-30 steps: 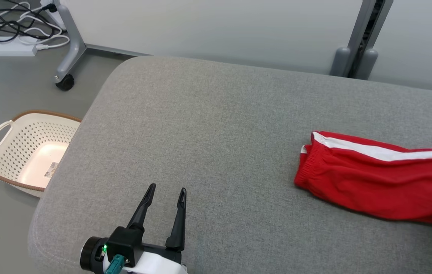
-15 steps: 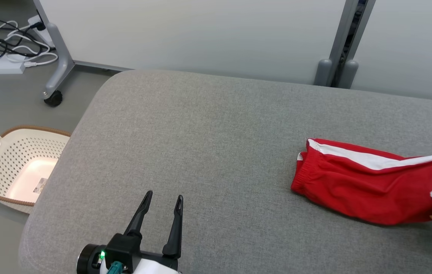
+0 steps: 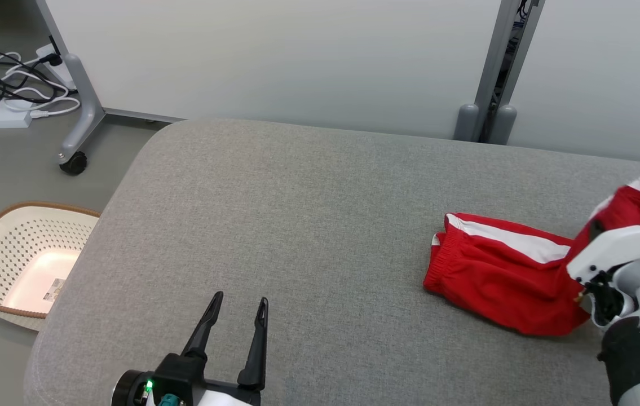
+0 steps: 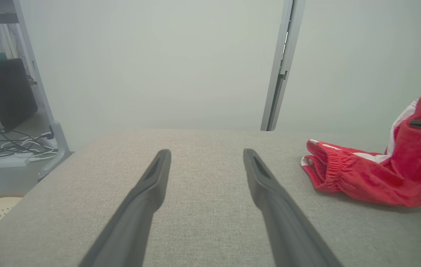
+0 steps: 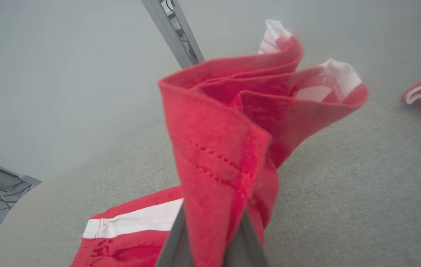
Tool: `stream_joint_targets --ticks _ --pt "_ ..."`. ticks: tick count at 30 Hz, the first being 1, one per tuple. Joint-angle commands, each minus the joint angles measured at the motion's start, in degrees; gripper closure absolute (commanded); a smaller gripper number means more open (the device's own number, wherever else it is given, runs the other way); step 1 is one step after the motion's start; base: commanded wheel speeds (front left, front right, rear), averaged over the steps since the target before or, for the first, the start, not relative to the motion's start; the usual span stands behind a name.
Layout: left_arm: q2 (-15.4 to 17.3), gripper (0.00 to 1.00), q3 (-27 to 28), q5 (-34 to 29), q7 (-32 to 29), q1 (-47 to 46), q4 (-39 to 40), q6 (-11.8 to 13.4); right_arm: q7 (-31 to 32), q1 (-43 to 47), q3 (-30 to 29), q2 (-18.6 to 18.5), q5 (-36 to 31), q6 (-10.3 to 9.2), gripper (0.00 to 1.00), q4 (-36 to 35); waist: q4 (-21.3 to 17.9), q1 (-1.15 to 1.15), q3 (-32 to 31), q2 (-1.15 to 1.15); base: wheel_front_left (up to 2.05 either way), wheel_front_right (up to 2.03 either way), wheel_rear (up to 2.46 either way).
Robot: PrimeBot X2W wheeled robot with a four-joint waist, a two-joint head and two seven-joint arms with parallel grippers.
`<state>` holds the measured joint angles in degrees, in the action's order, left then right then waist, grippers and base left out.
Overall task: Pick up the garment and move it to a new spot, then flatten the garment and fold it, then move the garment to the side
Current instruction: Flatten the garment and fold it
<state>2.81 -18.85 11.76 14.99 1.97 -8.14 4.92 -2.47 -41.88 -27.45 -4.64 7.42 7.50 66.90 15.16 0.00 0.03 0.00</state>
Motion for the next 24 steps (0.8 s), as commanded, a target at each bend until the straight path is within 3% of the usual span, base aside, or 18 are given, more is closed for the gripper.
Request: stream_joint_targets --ticks 1,8,16,24 --pt "0.23 0.00 0.43 0.57 0.18 -0.04 0.25 0.14 0.35 -0.39 1.41 0.45 0.79 -0.01 1.00 -0.89 0.27 0.00 0.08 0.00 0.00 0.00 0.00" --pt "0.24 0.00 0.87 -0.16 0.18 -0.62 0.18 -0.10 2.43 3.05 12.47 1.65 5.51 -0.02 1.00 -5.52 1.59 0.00 0.00 0.00 0.00 0.00 0.00" --pt "0.23 0.00 1.85 -0.69 0.18 -0.39 0.17 -0.40 5.65 10.30 27.93 1.57 16.32 -0.02 1.00 -12.61 2.94 0.00 -0.13 0.00 0.00 0.00 0.00" --pt "0.22 0.00 1.58 -0.35 0.18 -0.22 0.53 -0.28 7.87 14.90 33.20 1.56 18.53 -0.02 1.00 -17.25 3.60 0.00 0.55 0.00 0.00 0.00 0.00"
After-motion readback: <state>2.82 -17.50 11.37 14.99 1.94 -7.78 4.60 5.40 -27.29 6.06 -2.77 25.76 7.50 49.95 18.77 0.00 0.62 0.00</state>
